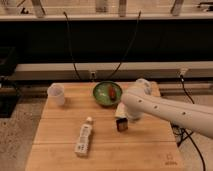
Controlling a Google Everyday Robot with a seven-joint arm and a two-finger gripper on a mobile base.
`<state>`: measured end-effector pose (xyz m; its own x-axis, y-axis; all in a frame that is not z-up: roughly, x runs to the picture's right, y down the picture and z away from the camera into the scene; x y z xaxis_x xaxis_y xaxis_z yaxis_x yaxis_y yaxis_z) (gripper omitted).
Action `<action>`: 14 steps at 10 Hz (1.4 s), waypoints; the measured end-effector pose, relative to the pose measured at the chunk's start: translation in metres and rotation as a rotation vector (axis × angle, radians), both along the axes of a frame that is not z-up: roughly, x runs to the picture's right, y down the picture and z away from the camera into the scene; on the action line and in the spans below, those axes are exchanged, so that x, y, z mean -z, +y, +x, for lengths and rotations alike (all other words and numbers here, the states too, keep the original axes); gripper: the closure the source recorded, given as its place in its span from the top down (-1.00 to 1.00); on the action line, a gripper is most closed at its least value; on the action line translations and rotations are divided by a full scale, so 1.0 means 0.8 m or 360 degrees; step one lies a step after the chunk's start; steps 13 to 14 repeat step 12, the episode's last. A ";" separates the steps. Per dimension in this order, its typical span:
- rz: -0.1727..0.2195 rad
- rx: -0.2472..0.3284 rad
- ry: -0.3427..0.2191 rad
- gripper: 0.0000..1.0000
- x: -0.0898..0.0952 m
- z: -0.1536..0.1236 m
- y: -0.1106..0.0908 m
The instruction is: Knock the eraser over
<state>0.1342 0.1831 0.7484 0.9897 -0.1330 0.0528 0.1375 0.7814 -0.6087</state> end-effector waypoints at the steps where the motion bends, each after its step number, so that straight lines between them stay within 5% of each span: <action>1: -0.0007 0.0007 -0.0003 -1.00 0.000 -0.003 0.000; 14: -0.0047 0.0045 -0.0064 -1.00 -0.009 -0.059 -0.002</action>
